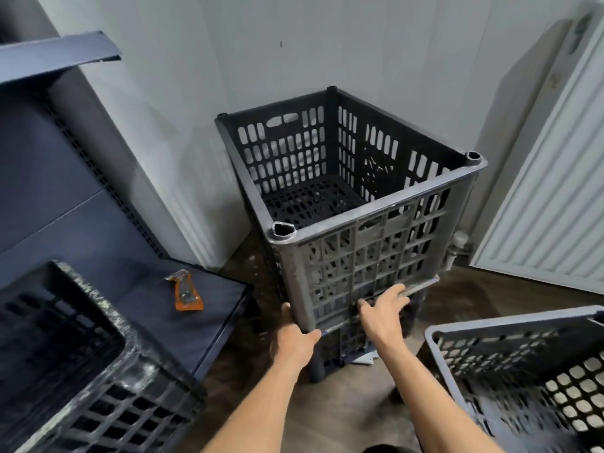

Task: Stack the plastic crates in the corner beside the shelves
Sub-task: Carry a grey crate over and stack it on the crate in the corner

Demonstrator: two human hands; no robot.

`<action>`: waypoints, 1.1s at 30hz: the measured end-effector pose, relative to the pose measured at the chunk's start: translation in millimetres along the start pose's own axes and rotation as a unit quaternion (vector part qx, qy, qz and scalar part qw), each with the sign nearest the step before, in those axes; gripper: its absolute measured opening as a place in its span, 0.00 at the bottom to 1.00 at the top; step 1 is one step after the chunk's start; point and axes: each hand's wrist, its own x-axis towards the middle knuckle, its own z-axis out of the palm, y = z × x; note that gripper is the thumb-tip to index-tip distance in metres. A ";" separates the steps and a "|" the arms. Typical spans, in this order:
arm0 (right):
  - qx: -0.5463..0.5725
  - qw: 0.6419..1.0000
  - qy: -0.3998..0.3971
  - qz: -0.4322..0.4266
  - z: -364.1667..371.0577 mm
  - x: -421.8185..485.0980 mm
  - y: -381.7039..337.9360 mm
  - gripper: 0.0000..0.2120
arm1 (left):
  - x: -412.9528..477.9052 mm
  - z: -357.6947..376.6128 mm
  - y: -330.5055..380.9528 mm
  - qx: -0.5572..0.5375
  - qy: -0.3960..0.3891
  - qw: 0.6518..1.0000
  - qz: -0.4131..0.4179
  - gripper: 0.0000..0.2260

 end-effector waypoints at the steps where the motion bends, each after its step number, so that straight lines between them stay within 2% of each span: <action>1: 0.006 1.000 -0.004 -0.005 1.3 2.7 4.3 0.43 | -0.2 3.1 -1.4 0.010 0.014 1.000 0.004 0.35; 4: -0.001 0.999 -0.006 -0.037 -19.7 24.2 17.8 0.45 | -6.2 29.1 -2.3 0.030 0.050 0.997 0.046 0.34; 7: -0.029 0.998 -0.036 -0.036 -59.1 57.7 10.6 0.46 | -10.1 67.8 14.7 0.042 0.052 0.996 0.056 0.33; 13: -0.045 0.996 -0.047 -0.060 -66.0 89.3 -17.0 0.36 | 23.7 105.4 69.4 0.033 0.021 0.998 0.050 0.32; 18: 0.056 0.994 -0.076 -0.054 -46.0 89.8 -10.1 0.36 | 56.5 111.6 104.3 0.031 0.004 0.997 0.075 0.29; 21: 0.138 0.987 -0.069 -0.038 -41.7 89.2 -9.9 0.32 | 64.1 110.0 111.5 0.046 -0.021 0.994 0.093 0.27; 23: 0.150 0.986 -0.066 -0.041 -39.4 81.2 -8.0 0.28 | 66.5 107.6 107.9 0.060 -0.029 0.992 0.111 0.26; 25: 0.149 0.985 -0.069 -0.059 -36.6 67.8 -5.2 0.26 | 65.7 103.8 107.9 0.071 -0.051 0.989 0.119 0.26; 27: 0.153 0.983 -0.060 -0.087 -35.6 54.2 -1.2 0.24 | 67.1 101.7 115.0 0.032 -0.086 0.991 0.099 0.23; 30: 0.148 0.983 -0.029 -0.106 -41.4 56.5 0.3 0.22 | 71.5 97.1 128.7 0.011 -0.162 0.981 0.107 0.25; 33: 0.048 0.993 0.007 -0.105 -53.7 76.5 -5.0 0.15 | 82.1 98.3 136.0 0.064 -0.223 0.961 0.153 0.36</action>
